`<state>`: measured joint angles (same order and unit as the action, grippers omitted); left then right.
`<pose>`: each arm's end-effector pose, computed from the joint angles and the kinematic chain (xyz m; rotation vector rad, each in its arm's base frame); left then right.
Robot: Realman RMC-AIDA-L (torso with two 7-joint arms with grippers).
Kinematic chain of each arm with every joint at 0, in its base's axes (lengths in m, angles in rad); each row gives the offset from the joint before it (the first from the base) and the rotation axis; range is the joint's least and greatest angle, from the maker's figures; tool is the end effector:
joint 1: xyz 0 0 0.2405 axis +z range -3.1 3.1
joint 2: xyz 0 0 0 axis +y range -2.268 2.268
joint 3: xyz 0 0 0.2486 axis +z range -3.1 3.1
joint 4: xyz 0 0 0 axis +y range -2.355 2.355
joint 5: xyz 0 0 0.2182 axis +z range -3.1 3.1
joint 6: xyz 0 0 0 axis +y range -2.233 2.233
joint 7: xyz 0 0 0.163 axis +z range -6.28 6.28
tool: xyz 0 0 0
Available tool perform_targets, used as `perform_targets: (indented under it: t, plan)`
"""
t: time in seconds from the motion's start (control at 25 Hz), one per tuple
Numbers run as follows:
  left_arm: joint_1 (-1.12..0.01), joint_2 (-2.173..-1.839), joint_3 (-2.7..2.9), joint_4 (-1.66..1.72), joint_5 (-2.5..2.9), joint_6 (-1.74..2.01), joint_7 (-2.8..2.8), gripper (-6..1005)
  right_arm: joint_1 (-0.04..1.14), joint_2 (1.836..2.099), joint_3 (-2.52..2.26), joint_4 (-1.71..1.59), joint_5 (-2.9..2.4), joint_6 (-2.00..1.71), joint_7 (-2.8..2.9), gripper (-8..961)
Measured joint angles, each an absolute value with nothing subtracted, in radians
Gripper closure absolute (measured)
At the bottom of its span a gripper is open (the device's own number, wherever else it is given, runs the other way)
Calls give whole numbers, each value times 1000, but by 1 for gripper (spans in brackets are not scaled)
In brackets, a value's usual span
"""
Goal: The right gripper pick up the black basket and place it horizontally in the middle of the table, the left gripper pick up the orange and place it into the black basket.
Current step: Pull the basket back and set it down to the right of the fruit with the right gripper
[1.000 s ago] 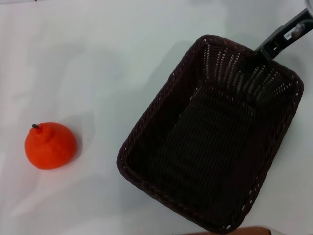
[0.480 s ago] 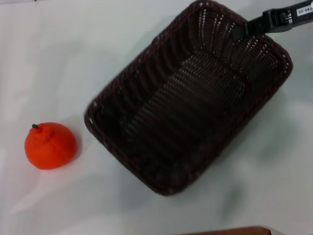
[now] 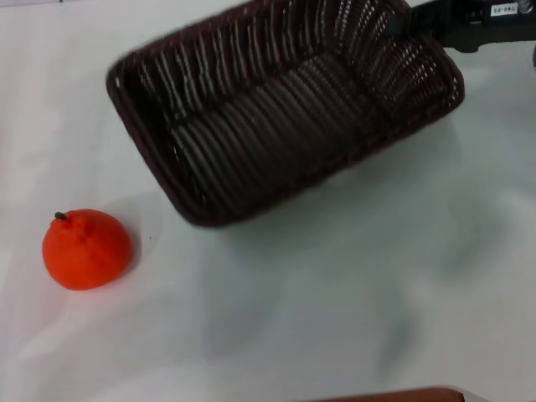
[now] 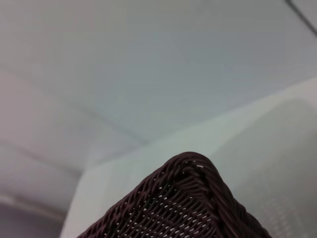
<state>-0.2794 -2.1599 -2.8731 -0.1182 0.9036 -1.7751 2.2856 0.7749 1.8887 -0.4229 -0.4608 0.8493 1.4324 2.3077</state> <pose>-0.3382 0.2559 0.0752 -1.0828 -0.5733 -1.4194 0.2578 0.4138 0.0433 -1.6716 -2.0760 -0.2876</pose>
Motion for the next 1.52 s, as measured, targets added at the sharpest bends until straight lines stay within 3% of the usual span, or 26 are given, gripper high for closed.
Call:
perform_targets:
  t: [0.68,1.0,1.4,1.52]
  plan:
    - [-283,-2160,-2873,-120,904,-1761,2286,97,698,1959,-412,-400,1011,1275,2374,647]
    - [-284,-2158,-2873,-126,904,-1756,2286,96,658,2014,-413,-399,1034,1275,2384,618]
    - [-286,-2158,-2873,-126,903,-1737,2286,96,632,2042,-417,-399,1074,1274,2375,582]
    - [-285,-2158,-2873,-126,903,-1736,2286,96,628,2043,-422,-399,1072,1288,2375,512]
